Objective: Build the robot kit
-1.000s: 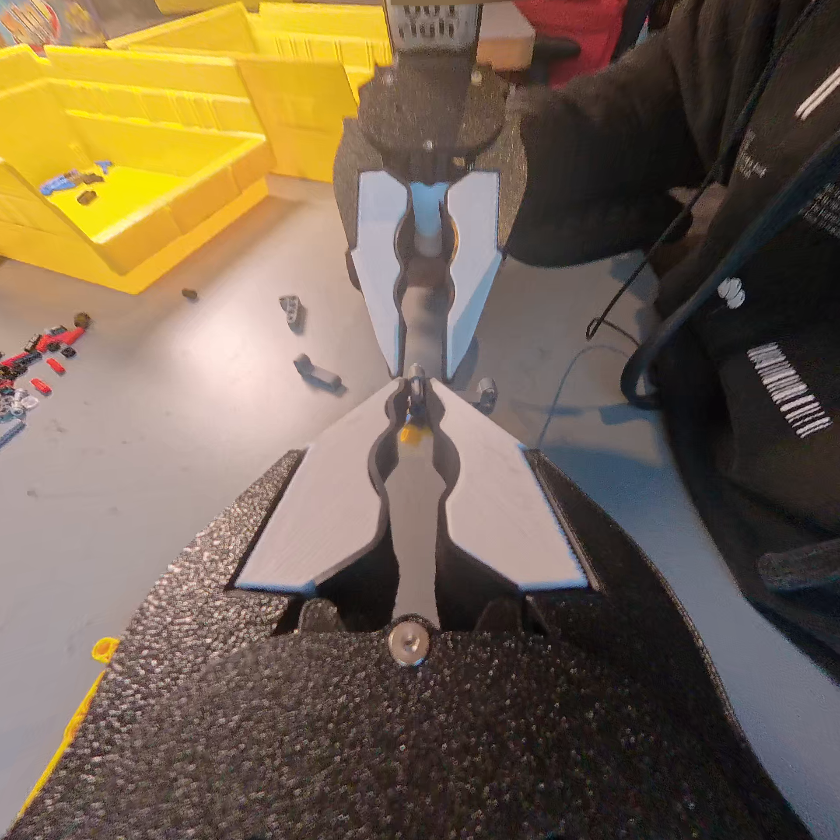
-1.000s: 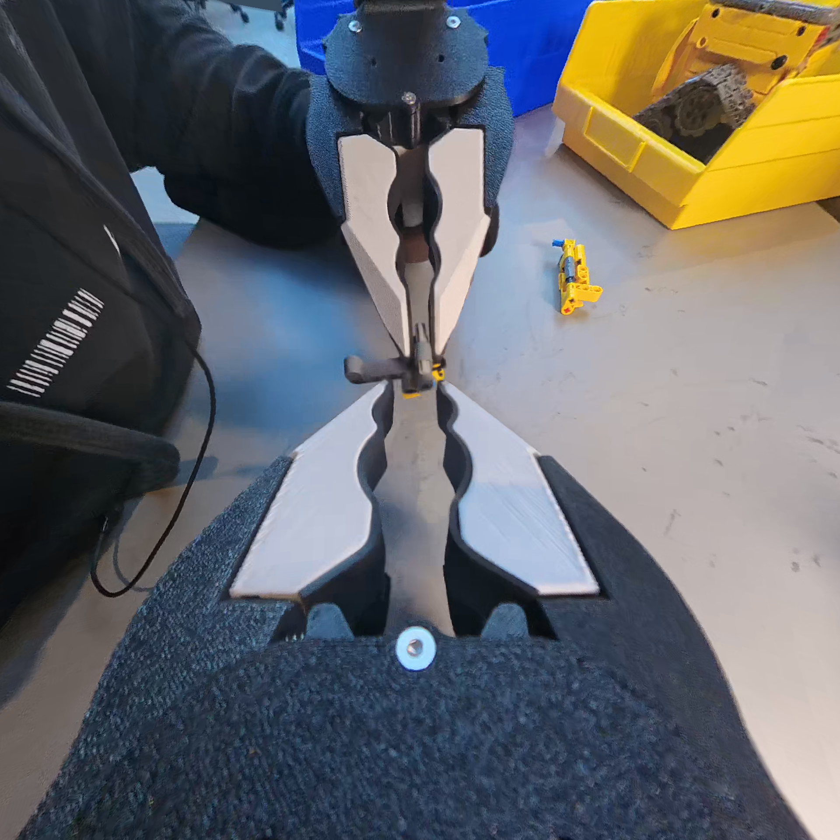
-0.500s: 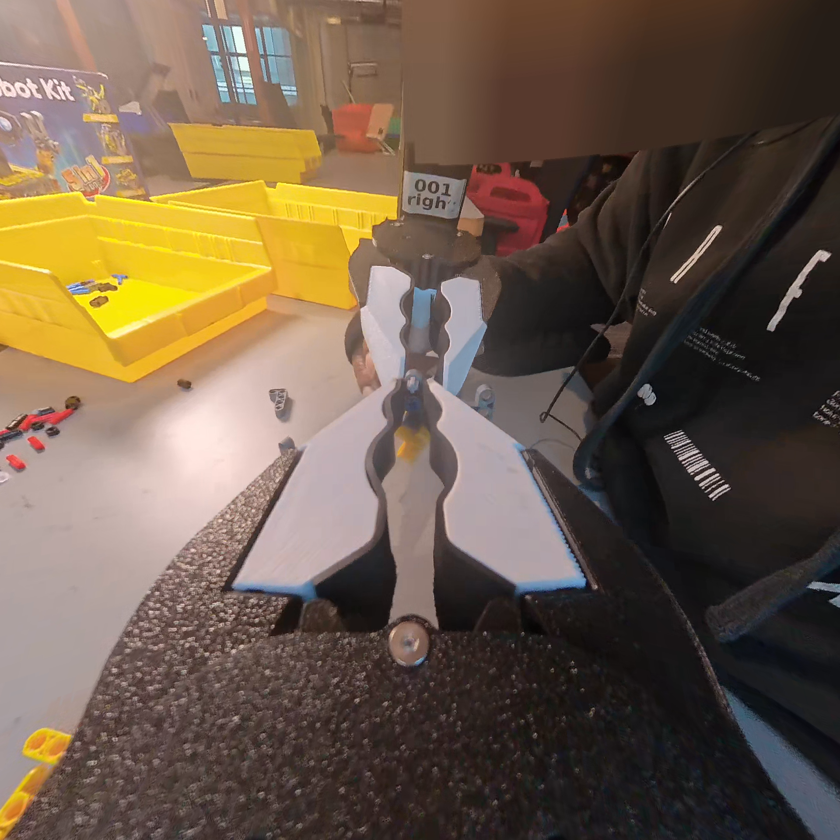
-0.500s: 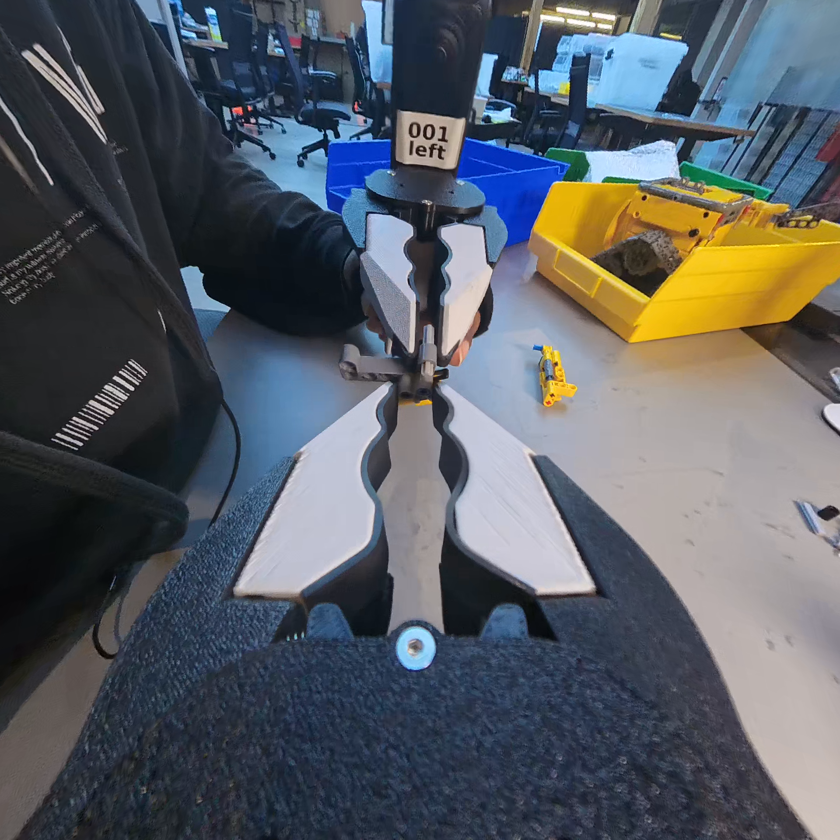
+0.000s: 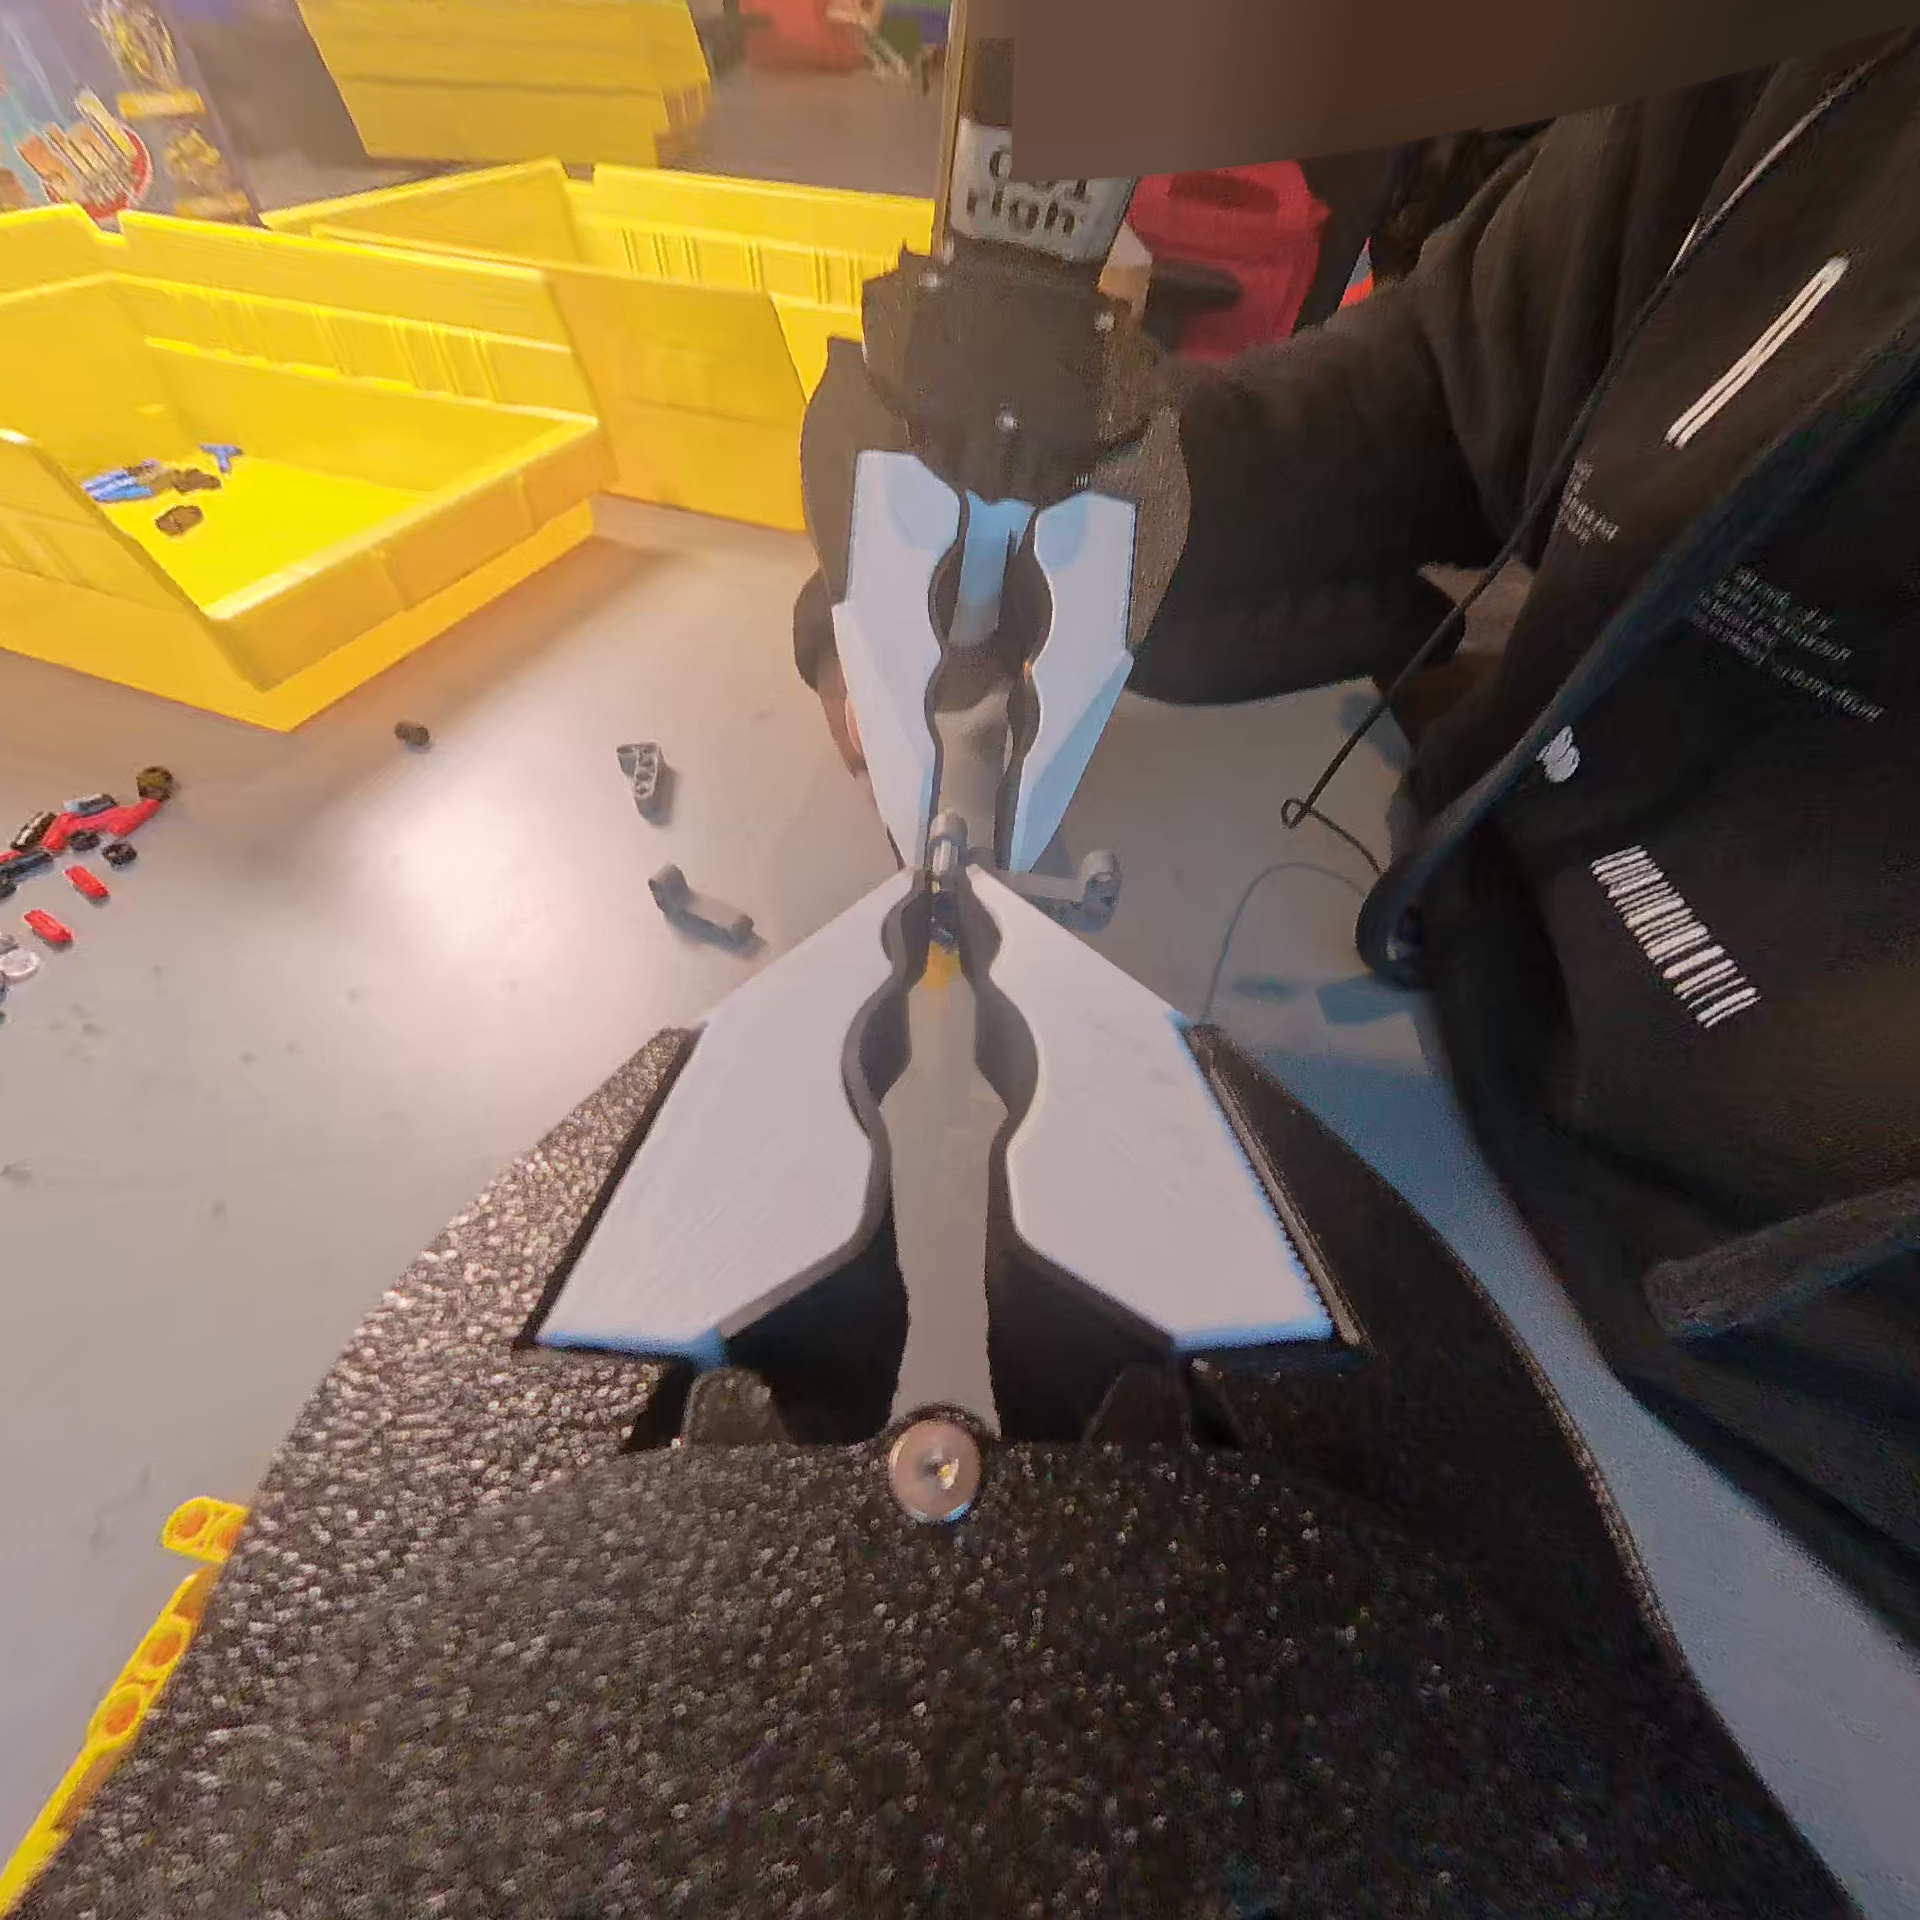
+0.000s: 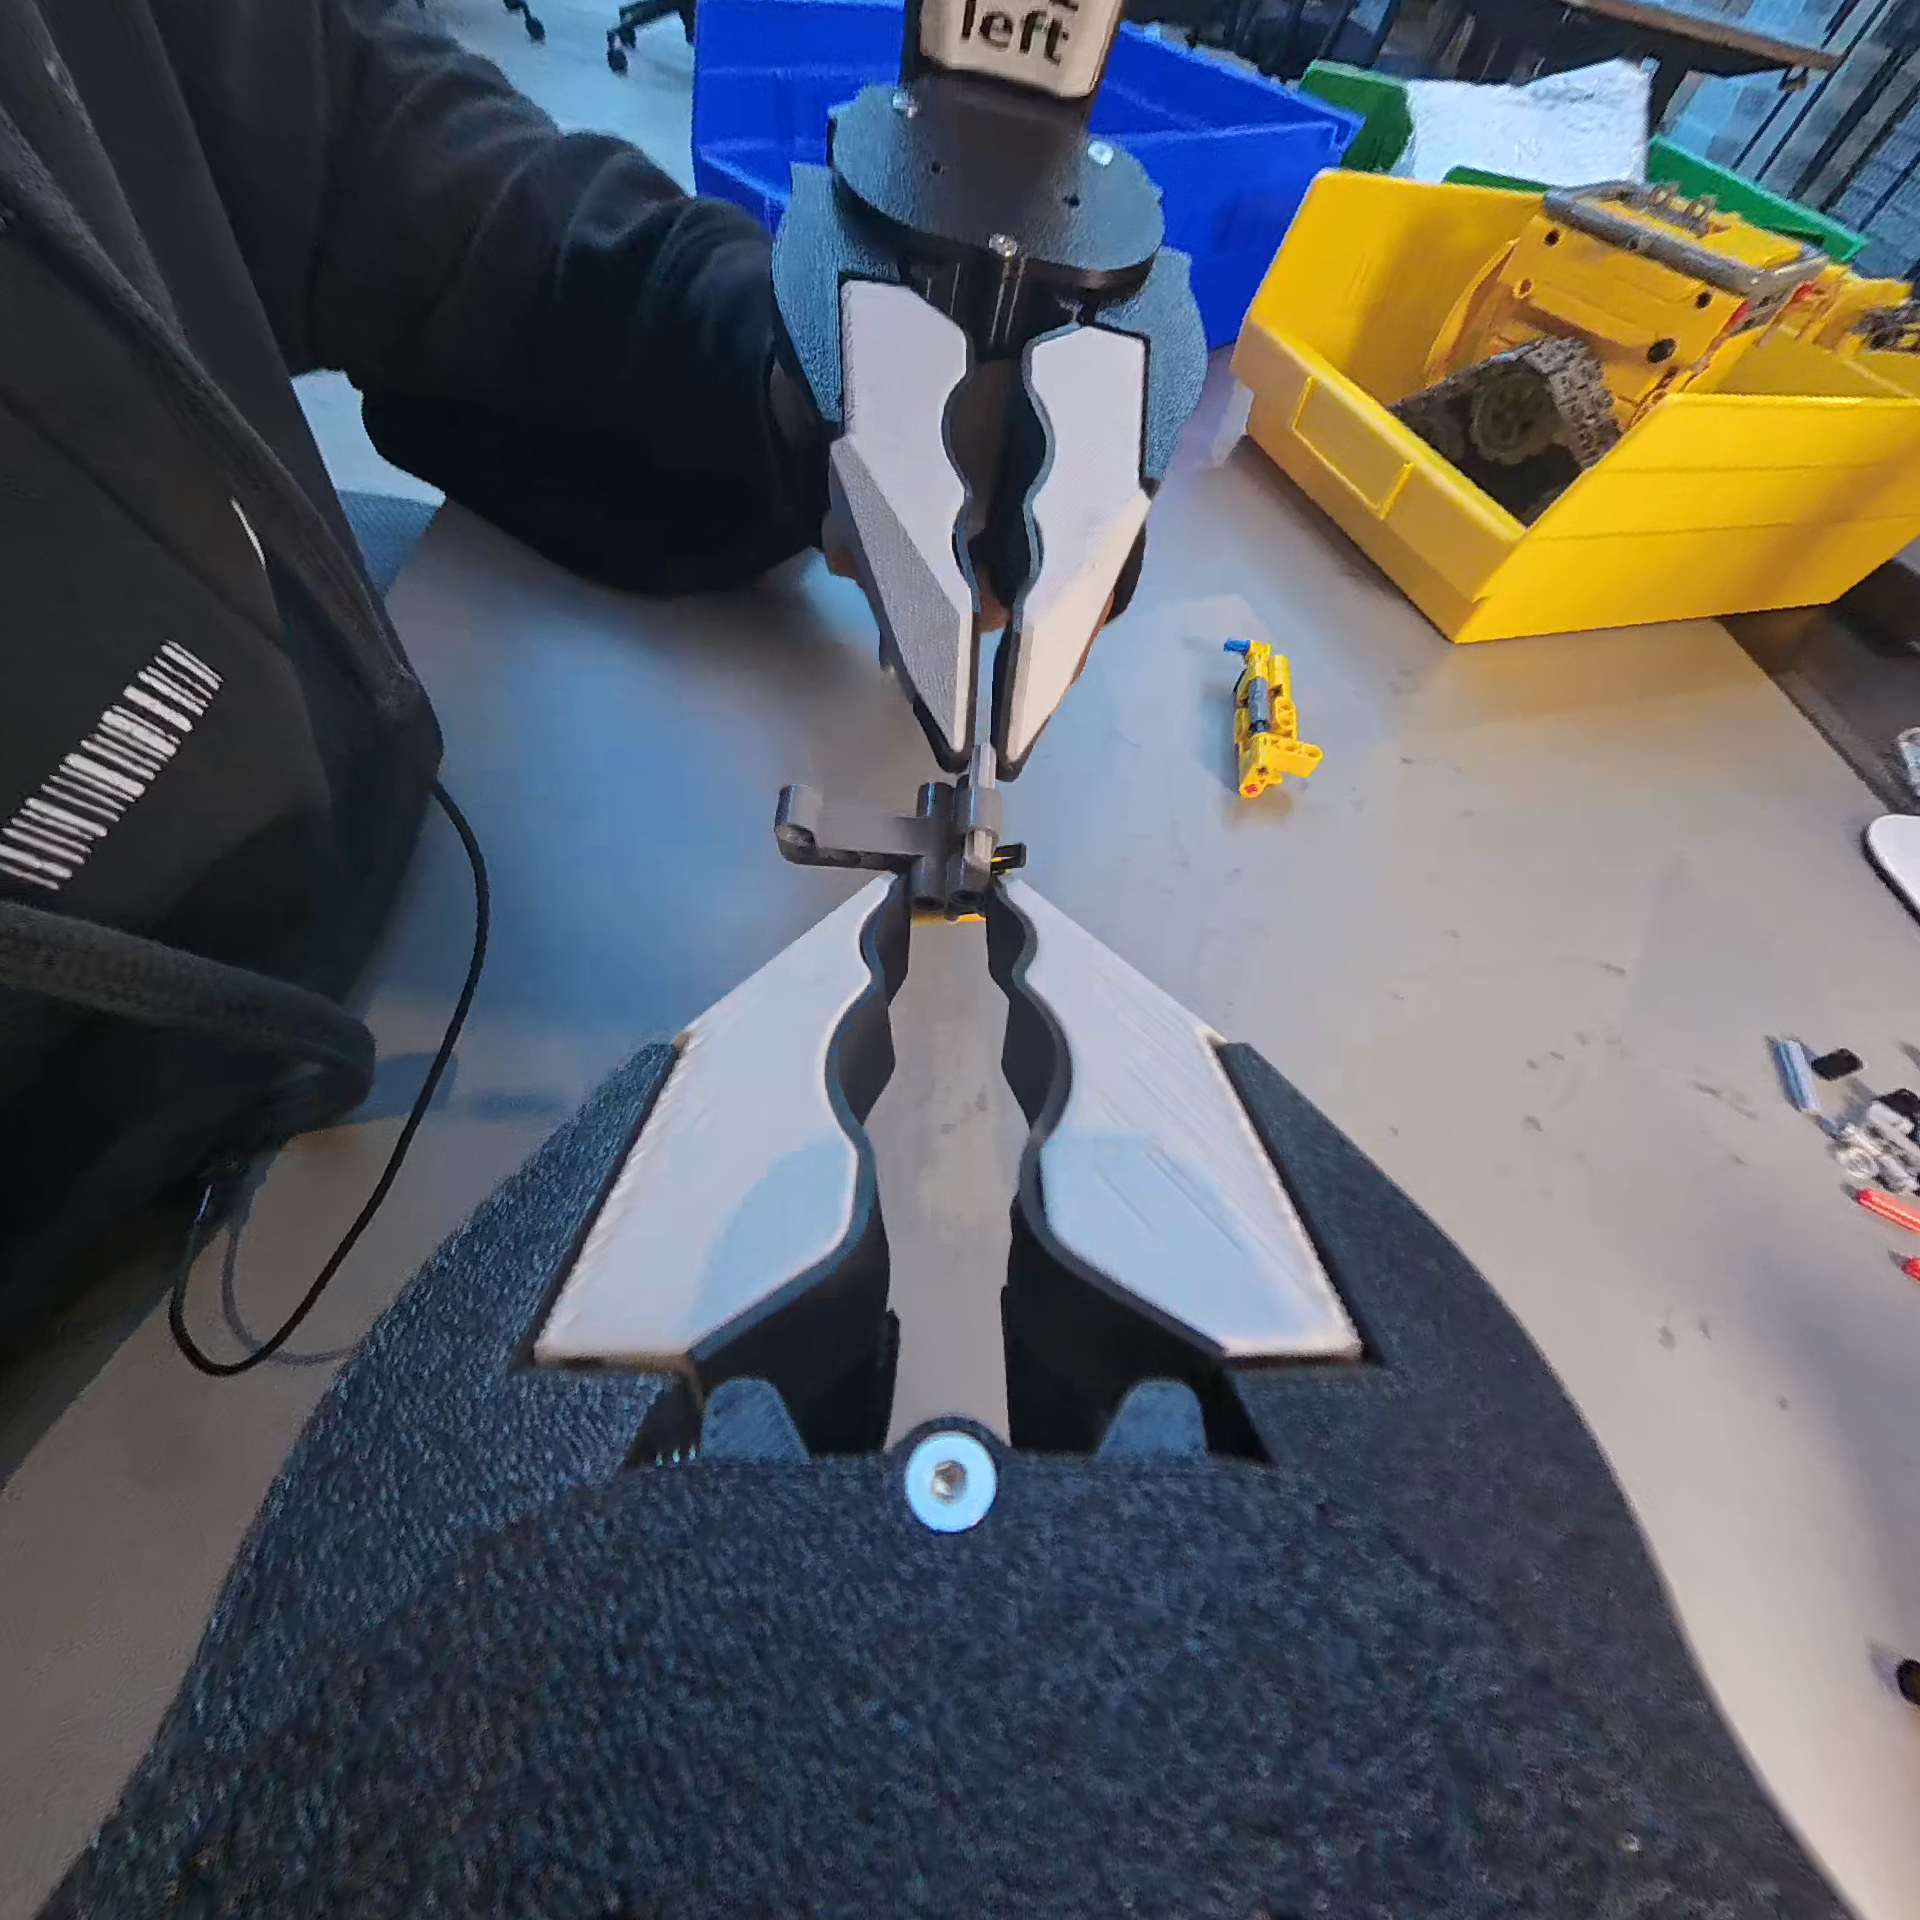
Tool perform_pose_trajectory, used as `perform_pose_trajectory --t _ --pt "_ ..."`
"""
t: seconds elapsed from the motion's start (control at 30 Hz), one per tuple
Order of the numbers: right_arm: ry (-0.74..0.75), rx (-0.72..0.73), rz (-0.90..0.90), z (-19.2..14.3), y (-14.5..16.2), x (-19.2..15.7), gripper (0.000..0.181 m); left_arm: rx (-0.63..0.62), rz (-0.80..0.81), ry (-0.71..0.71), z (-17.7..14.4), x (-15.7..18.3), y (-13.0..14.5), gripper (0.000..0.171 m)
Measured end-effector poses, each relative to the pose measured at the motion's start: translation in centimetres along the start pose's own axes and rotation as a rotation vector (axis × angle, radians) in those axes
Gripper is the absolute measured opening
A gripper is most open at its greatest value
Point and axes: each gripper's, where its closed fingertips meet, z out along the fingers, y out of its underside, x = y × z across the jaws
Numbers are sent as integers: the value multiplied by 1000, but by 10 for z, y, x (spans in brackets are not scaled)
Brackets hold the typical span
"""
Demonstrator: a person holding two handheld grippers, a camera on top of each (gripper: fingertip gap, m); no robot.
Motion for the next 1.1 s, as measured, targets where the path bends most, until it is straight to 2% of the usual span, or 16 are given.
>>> perform_pose_trajectory --t 0.3,0.5,1.1 --pt "-38 -163 -26 12 30 -11 12 -186 31 5 12 6 29 2" --pt "-61 -201 -7 16 39 -14 12 -249 62 -5 14 5 39 1" --pt "-57 -266 -32 20 43 -17 12 -294 88 -19 17 8 41 2"
